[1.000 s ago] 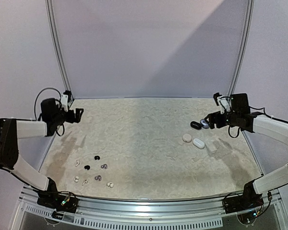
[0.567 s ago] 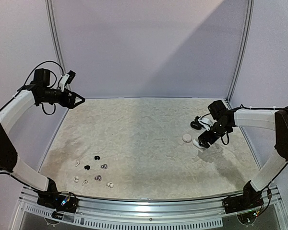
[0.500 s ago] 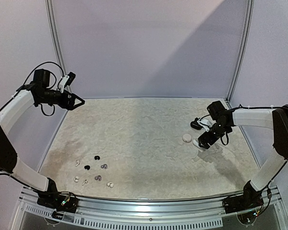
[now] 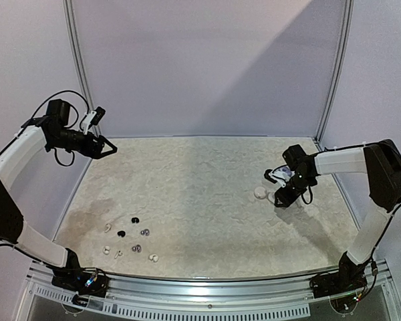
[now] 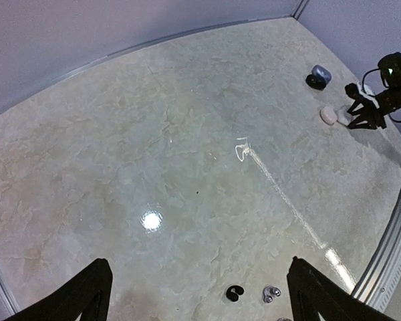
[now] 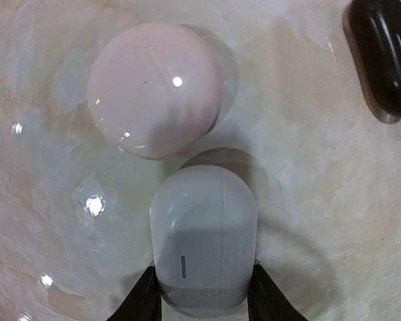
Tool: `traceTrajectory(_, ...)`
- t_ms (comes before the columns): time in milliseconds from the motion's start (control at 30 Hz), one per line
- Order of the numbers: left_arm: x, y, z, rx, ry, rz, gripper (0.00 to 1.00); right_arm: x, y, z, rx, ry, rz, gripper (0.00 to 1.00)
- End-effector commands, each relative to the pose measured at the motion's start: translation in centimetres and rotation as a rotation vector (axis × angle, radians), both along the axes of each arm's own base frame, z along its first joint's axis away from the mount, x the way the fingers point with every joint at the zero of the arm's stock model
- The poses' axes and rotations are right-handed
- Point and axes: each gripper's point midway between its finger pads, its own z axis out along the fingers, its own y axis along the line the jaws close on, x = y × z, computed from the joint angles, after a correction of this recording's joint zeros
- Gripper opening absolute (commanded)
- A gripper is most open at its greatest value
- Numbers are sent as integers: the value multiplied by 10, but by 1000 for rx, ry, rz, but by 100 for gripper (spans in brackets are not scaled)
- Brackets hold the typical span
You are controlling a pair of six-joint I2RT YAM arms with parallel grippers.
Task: Insert the wireless bluetooth earbuds into the charging case
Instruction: Pick up the charging case from the center of the board, then pass from the right arm to the left
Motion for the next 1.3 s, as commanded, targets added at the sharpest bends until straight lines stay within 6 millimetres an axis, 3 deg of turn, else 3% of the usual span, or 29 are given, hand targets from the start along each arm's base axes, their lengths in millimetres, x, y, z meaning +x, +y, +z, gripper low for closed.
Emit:
traceTrajectory(0,-11,-4,5,-23,32,-6,93,5,14,2,37,-13,42,33)
traceTrajectory(133,-18,-9,10,-49,41,-27,92,6,23,13,18,-62,93,24)
traceTrajectory(200,-24,-14,18,-73,43,-49,90,9,33,30,-6,-130,119,23)
traceTrajectory(267,-32,-21,28,-108,39,-84,89,15,49,64,-46,-275,157,23)
traceTrajectory(333,-39,-29,38,-149,43,-122,87,14,84,116,-43,-483,236,23)
traceTrajectory(467,-57,-56,49,-229,81,-224,82,-17,186,209,79,-868,470,22)
traceTrajectory(533,-68,-76,52,-238,102,-292,82,-36,227,237,137,-989,564,22)
traceTrajectory(667,-93,-115,56,-218,138,-441,84,-62,298,267,195,-1109,676,21)
traceTrajectory(767,-109,-140,61,-241,167,-530,86,-71,334,265,192,-1146,735,21)
traceTrajectory(867,-118,-158,56,-234,193,-582,86,-83,357,261,219,-1152,780,21)
traceTrajectory(967,-122,-167,47,-211,210,-608,82,-89,364,265,247,-1160,787,21)
traceTrajectory(1100,-120,-175,37,-185,219,-612,67,-91,367,266,256,-1151,786,21)
traceTrajectory(1267,-120,-182,29,-156,225,-620,56,-93,368,267,267,-1147,790,21)
